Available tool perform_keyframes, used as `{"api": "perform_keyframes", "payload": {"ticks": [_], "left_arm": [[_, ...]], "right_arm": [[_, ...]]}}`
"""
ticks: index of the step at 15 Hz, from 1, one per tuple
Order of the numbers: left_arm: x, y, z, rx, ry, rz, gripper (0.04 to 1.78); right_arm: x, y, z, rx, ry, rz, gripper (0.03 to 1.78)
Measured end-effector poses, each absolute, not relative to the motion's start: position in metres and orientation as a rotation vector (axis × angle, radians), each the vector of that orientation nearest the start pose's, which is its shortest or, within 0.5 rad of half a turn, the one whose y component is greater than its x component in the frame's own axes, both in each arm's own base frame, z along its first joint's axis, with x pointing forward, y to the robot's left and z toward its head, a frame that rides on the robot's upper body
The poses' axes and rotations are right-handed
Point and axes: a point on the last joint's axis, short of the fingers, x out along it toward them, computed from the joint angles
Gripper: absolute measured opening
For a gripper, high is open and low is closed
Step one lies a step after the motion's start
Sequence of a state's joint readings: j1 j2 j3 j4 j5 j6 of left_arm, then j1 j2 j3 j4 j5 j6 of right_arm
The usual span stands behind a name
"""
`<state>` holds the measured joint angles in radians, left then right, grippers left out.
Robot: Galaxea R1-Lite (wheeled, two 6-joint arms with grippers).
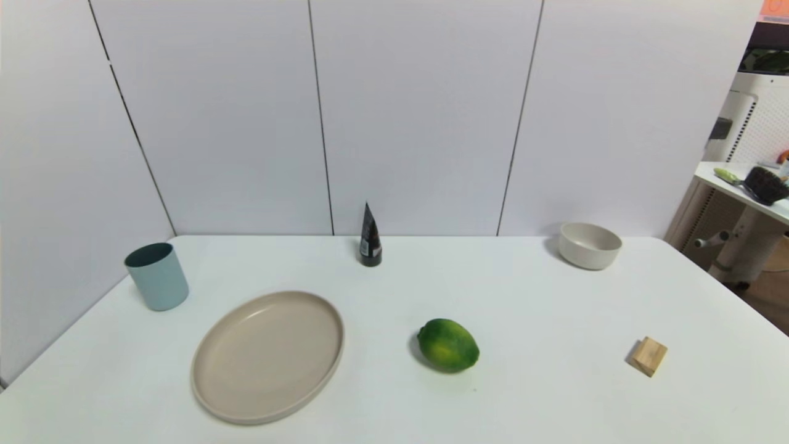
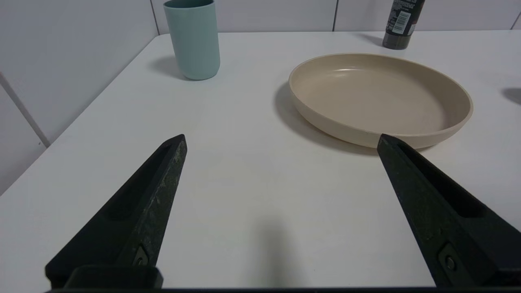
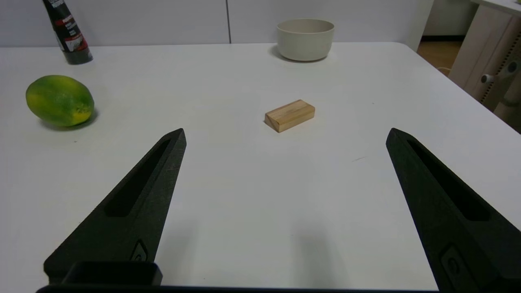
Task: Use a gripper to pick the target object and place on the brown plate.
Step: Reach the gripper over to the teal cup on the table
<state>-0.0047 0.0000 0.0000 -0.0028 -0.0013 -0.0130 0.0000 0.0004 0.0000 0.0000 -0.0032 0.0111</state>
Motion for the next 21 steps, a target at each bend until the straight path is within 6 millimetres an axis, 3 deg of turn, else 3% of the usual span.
{"api": "perform_keyframes", "payload": {"ticks": [9, 12, 14, 16, 21], "left_arm": [[-0.023, 0.000, 0.076, -0.015, -0.003, 0.002, 1.69], [-0.019, 0.000, 0.091, -0.017, 0.001, 0.005, 1.69], [-0.010, 0.000, 0.117, -0.016, 0.024, 0.010, 1.69], [0.007, 0.000, 0.157, -0.009, 0.067, 0.022, 1.69], [0.074, 0.003, 0.292, 0.057, 0.148, 0.035, 1.69]], "right_arm": [[-0.023, 0.000, 0.075, 0.010, 0.001, -0.003, 1.70], [-0.023, 0.000, 0.075, 0.011, 0.000, -0.003, 1.70], [-0.023, 0.000, 0.075, 0.010, 0.000, -0.003, 1.70], [-0.023, 0.000, 0.075, 0.010, 0.000, -0.003, 1.70], [-0.023, 0.000, 0.075, 0.010, 0.000, -0.003, 1.70]]}}
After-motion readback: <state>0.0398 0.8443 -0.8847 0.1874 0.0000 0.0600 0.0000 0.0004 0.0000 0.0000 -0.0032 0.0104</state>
